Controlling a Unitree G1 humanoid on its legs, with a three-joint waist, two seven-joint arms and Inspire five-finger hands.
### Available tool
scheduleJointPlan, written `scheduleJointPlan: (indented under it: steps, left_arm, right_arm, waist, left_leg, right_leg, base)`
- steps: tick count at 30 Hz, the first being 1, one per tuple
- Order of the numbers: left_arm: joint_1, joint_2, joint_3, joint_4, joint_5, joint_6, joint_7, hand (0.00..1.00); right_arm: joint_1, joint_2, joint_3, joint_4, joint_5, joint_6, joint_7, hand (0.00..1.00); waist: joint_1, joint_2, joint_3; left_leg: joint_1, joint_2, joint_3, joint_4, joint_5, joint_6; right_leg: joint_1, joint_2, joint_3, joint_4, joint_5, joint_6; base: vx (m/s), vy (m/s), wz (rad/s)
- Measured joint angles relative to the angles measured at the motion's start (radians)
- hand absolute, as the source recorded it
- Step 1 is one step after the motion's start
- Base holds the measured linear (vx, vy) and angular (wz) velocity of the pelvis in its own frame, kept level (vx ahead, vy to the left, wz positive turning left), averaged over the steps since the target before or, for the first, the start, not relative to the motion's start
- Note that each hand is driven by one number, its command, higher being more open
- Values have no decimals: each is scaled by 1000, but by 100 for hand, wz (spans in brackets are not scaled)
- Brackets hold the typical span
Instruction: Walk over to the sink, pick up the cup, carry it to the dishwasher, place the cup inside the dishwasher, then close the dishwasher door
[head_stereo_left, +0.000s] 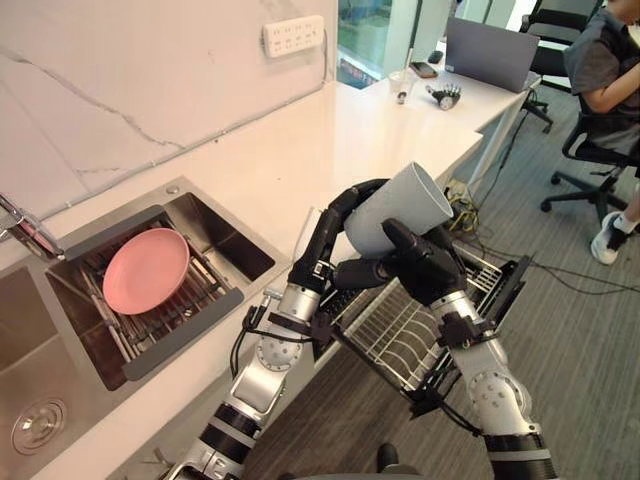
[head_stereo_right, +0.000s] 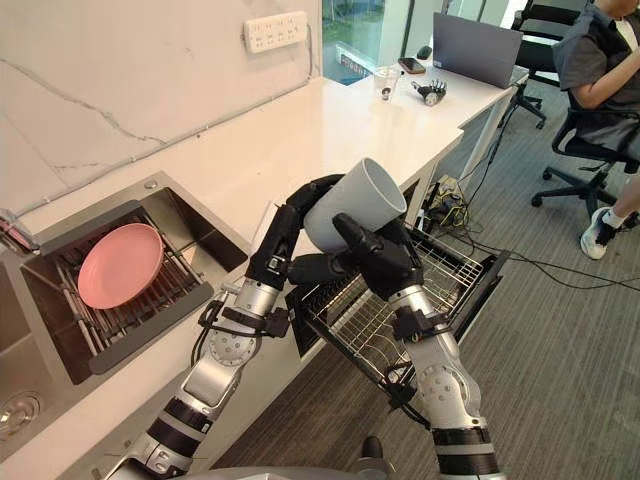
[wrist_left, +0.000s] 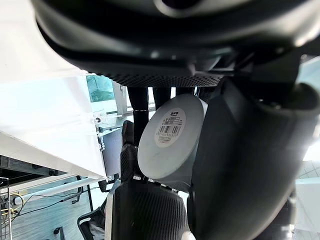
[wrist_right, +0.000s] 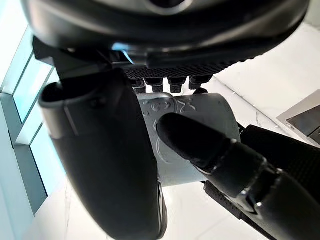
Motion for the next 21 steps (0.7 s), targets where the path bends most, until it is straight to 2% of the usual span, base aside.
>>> scheduleJointPlan:
  steps: [5,6,9,20,21]
  left_arm:
    - [0,11,-14,1,0,0,14,0]
    - [0,13,-15,1,0,0,16,0]
    - [0,16,-15,1,0,1,24,0]
    - [-7,-4,-20,0,-1,8,81,0]
    - [-9,-3,-20,0,-1,10,82,100]
  right_arm:
    - [-15,-6,30,0,-4,-9,-60,100]
    - [-21,-6,36,0,-7,-11,-70,0]
    - [-29,-6,47,0,-7,-13,-91,0]
    - [-63,6,111,0,-90,-113,-216,0]
    - [-64,10,114,0,-90,-117,-223,0]
  waist:
    - [3,-4,-5]
    - [3,-4,-6]
    - [4,-4,-6]
    - [0,-7,-10]
    - [-1,-7,-10]
  left_leg:
    - [2,-2,-8,-12,13,-1]
    - [2,-2,-9,-15,15,-1]
    - [7,-4,-13,-29,24,0]
    - [9,-8,-15,-47,39,-1]
    - [9,-8,-15,-47,39,-1]
  right_leg:
    - [0,-1,-7,3,1,-1]
    - [0,0,-9,3,1,-2]
    - [0,0,-13,3,2,-3]
    - [-6,-1,-14,3,3,-7]
    - [-6,-1,-14,3,3,-7]
  base:
    - [-63,-25,5]
    - [-62,-28,3]
    - [-53,-25,4]
    - [-20,-11,1]
    - [0,0,0]
